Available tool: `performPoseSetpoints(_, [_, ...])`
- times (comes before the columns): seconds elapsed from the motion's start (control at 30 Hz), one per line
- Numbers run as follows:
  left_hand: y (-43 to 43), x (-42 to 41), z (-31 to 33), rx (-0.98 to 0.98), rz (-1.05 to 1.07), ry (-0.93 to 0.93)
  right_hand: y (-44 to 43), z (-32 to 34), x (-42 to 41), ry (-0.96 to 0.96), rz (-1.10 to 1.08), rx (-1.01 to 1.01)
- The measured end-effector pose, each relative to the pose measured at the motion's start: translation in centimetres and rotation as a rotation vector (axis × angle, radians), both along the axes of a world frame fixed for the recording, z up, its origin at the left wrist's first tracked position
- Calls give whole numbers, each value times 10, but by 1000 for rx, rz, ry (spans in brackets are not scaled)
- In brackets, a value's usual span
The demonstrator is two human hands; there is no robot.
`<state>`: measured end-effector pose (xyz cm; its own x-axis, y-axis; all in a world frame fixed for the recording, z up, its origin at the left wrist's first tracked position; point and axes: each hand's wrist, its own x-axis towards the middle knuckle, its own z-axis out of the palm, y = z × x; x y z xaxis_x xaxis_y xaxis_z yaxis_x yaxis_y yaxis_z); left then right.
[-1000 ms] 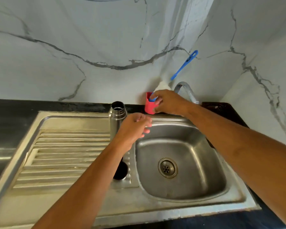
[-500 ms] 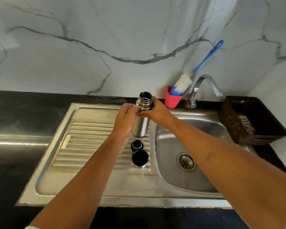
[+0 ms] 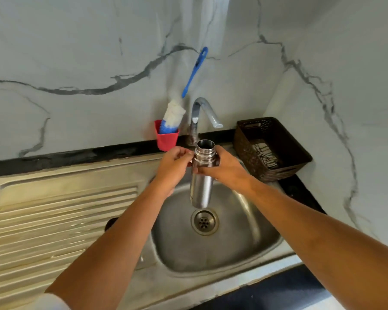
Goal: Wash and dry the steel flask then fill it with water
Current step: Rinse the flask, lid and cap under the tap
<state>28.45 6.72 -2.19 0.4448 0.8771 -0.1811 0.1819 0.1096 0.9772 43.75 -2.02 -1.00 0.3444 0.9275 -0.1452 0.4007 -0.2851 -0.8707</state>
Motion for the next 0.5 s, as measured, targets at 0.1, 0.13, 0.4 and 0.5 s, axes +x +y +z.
performPoseSetpoints(0.1, [17, 44, -18, 1, -5, 31, -2, -15, 29, -33, -2, -34])
performPoseSetpoints(0.13, [23, 57, -22, 6, -2, 38, -2, -20, 37, -36, 6, -45])
performPoseSetpoints(0.4, [80, 105, -42, 272, 109, 198, 17, -44, 62, -61, 101, -105])
performPoseSetpoints(0.5, [90, 95, -56, 249, 210, 176, 23, -50, 63, -50, 119, -124])
